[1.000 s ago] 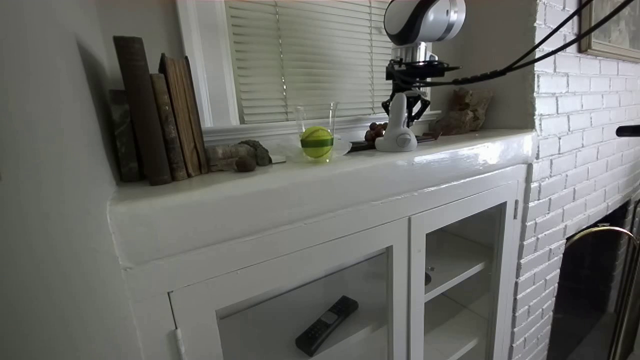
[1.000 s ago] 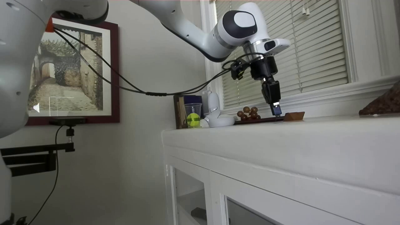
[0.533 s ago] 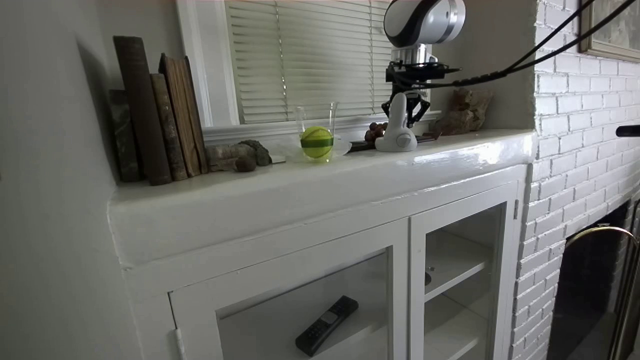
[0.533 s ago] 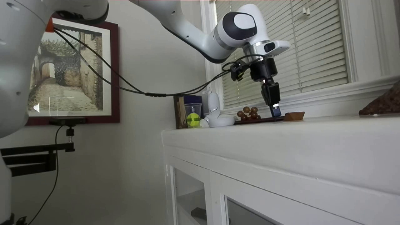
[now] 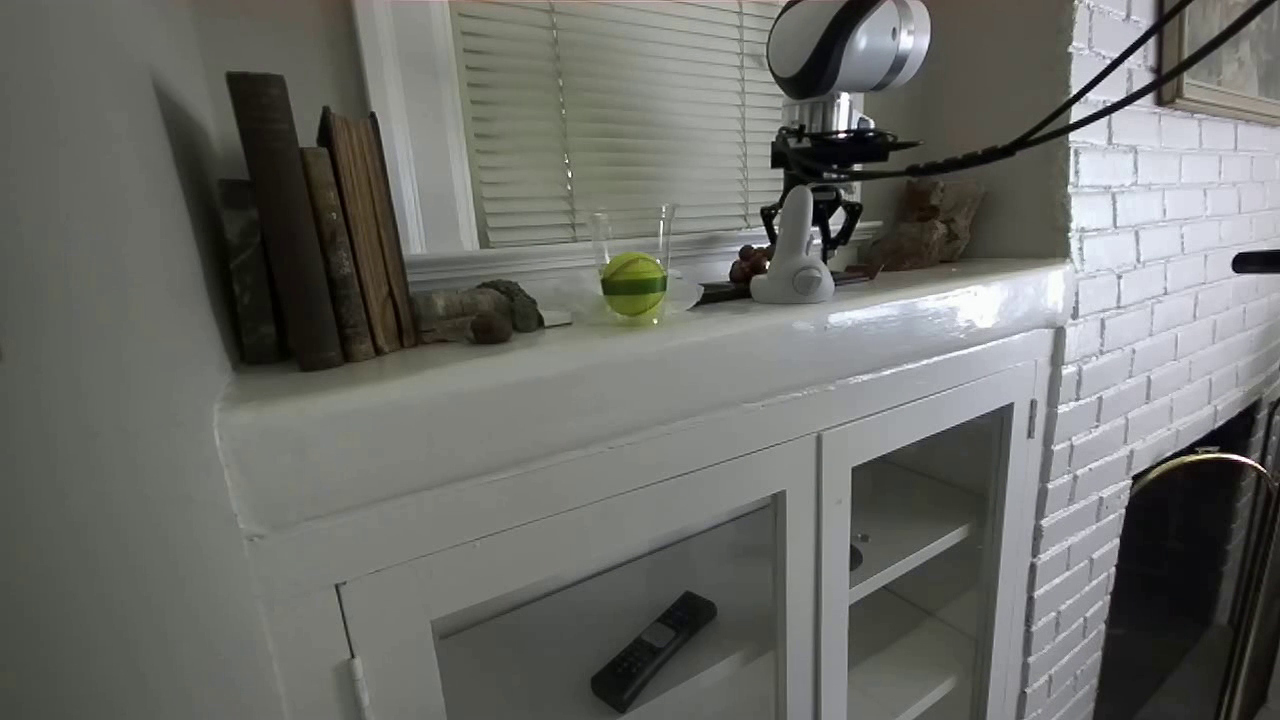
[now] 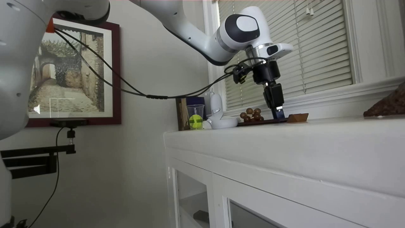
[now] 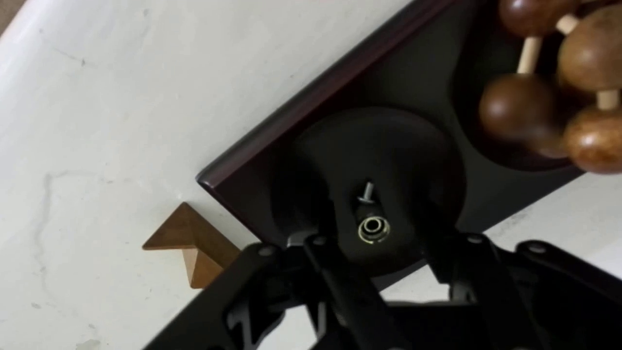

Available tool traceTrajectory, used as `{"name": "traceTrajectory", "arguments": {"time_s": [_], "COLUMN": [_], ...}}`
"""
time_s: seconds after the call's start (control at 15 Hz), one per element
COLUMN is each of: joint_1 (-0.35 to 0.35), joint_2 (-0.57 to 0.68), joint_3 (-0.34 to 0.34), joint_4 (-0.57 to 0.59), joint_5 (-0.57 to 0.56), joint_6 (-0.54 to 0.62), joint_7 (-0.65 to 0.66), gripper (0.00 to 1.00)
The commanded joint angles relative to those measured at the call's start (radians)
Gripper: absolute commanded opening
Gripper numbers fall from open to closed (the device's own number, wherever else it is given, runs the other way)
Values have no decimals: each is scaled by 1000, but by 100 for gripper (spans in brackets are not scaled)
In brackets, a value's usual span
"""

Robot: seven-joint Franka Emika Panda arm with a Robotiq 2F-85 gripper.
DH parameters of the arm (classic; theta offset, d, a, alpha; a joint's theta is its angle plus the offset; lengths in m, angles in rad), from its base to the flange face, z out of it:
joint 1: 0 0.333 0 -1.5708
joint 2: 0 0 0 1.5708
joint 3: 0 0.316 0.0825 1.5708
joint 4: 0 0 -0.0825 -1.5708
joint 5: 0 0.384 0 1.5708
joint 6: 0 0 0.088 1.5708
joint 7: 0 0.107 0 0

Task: Move the small silver object to the right

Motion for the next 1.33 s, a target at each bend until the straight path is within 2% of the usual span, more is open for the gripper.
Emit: {"name": "traceTrajectory", "arguments": {"time_s": [0.0, 0.2, 0.27, 0.6, 0.93, 1.27], "joint_1": [1, 3, 4, 6, 8, 9], "joint_2": [-17, -29, -37, -111, -240, -360], "joint_3": [-2, -4, -5, -4, 10, 45], "joint_4": [-18, -11, -8, -3, -24, -59], "joint_5": [23, 12, 8, -17, -68, -61], "joint_6": [30, 5, -10, -92, -181, -190], "joint_7": [-9, -10, -10, -15, -48, -218], "gripper": [78, 98, 100, 100, 100, 100]}}
